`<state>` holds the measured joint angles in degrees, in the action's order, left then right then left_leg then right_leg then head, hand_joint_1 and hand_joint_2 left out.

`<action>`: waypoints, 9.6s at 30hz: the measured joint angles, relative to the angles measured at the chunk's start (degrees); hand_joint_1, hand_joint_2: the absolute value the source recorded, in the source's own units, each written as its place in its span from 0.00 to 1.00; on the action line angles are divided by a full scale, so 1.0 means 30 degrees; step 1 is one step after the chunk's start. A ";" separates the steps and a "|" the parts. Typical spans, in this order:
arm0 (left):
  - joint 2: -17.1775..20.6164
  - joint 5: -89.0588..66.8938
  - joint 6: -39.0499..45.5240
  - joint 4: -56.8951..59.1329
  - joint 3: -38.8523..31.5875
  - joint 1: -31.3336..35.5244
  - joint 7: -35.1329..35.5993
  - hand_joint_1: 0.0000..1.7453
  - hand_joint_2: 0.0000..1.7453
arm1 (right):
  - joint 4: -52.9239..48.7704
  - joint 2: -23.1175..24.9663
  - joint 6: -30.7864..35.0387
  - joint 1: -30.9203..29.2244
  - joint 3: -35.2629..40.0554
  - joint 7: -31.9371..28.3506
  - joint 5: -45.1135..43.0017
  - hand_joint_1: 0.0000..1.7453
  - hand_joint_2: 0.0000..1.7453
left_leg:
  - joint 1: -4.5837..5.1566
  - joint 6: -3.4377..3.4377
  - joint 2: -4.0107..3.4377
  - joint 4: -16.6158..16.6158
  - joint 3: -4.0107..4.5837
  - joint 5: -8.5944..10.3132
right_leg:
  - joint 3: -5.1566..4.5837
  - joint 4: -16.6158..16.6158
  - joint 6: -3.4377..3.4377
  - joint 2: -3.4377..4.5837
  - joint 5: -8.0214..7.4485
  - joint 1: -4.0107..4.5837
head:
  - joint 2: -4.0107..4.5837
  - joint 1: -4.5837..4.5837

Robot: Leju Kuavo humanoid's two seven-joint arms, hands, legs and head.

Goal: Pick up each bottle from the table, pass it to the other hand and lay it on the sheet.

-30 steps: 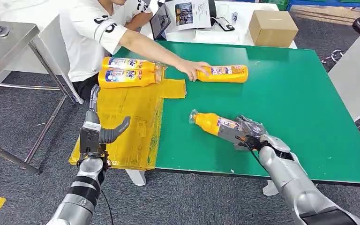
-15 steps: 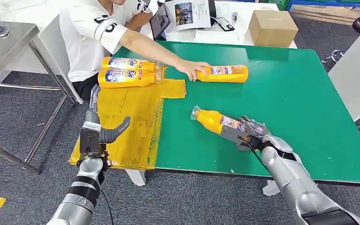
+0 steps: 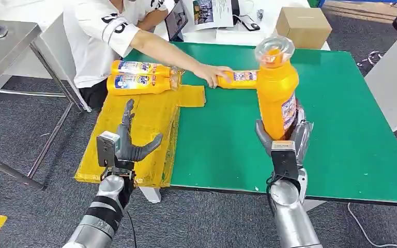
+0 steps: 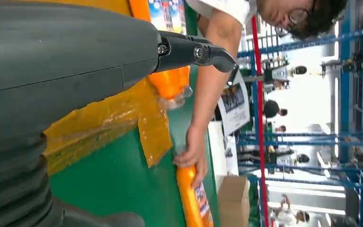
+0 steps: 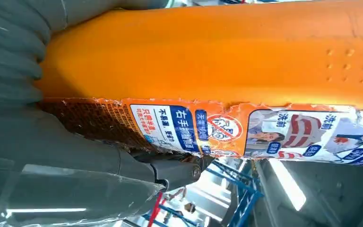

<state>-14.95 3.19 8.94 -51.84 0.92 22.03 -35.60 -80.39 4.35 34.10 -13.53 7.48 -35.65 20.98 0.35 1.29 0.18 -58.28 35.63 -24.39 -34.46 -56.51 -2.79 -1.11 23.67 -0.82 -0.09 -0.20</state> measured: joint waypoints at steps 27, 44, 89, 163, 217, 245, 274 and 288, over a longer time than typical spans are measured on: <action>-0.0044 0.2199 -0.2934 0.0000 0.0401 -0.0013 0.1259 0.00 1.00 | -0.0228 0.0875 -0.0692 0.0570 -0.1683 -0.0853 -0.0211 1.00 1.00 | -0.0004 -0.0001 -0.0013 0.0000 0.0017 0.0000 | -0.0018 -0.0004 0.0001 0.0005 0.0000 0.0003 | 0.0000 -0.0007; -0.0029 0.6273 -0.8197 -0.2528 0.2689 -0.1584 0.3708 0.00 1.00 | 0.2316 0.1975 -0.0904 0.1613 -0.0765 -0.1392 -0.0109 1.00 1.00 | -0.0007 -0.0002 -0.0009 0.0003 0.0039 -0.0002 | -0.0032 -0.0004 0.0005 0.0005 0.0006 0.0004 | 0.0000 0.0000; 0.0867 0.8240 -1.0047 -0.2609 0.5895 -0.1905 0.4707 0.00 1.00 | 1.2231 0.4481 -0.0583 -0.0295 0.6498 -0.1537 0.0102 1.00 1.00 | -0.0013 -0.0003 -0.0018 0.0006 0.0046 0.0000 | -0.0053 -0.0006 0.0009 0.0007 0.0007 0.0007 | 0.0000 0.0000; 0.1399 0.1151 0.0452 -0.2266 0.2250 0.0067 0.1785 1.00 1.00 | 0.6088 0.4015 -0.4634 0.1083 0.6921 -0.1472 -0.1151 0.00 0.00 | -0.0016 -0.0009 -0.0069 0.0006 0.0052 0.0005 | -0.0074 -0.0011 0.0012 0.0026 0.0002 0.0009 | 0.0000 0.0000; 0.4072 -2.0283 0.7367 0.7809 0.4707 0.4478 0.5245 1.00 1.00 | -0.2274 0.3104 -0.1384 0.2092 0.7140 -0.1487 -0.2768 0.00 0.00 | -0.0015 -0.0015 -0.0188 0.0004 0.0052 0.0002 | -0.0107 -0.0025 0.0011 0.0140 -0.0012 0.0008 | 0.0000 0.0000; 0.4546 -2.0014 0.4525 0.9136 0.4466 0.5266 0.5318 0.00 1.00 | -0.1845 0.3046 -0.2317 0.2500 0.7140 -0.1486 -0.2776 0.00 0.00 | -0.0014 -0.0014 -0.0183 0.0005 0.0049 0.0004 | -0.0095 -0.0025 0.0010 0.0139 -0.0015 0.0007 | 0.0000 0.0000; 0.4554 -1.6884 -0.1718 0.9202 0.2165 0.5743 0.3535 0.00 0.00 | -0.0956 0.3053 -0.2944 0.2426 0.7016 -0.1487 -0.2900 0.00 0.00 | -0.0014 -0.0013 -0.0074 0.0008 -0.0074 0.0007 | 0.0068 -0.0021 0.0014 0.0049 -0.0006 0.0005 | 0.0000 0.0000; 0.2054 -0.2361 0.3453 0.0654 -0.3722 0.2480 -0.1537 0.00 1.00 | 0.0915 0.3141 -0.2616 0.1982 0.6994 0.0515 0.0385 0.00 0.00 | -0.0014 -0.0019 -0.0095 0.0007 -0.0041 -0.0003 | 0.0013 -0.0018 0.0015 0.0060 -0.0002 0.0009 | 0.0000 0.0001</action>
<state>-8.79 -3.89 19.30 -49.88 -10.25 29.47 -40.22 -77.64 13.77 26.25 -7.58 28.46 -34.10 22.14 0.30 1.24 -0.10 -58.26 35.51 -24.39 -34.42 -56.56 -2.74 -0.93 23.67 -0.79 -0.09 -0.19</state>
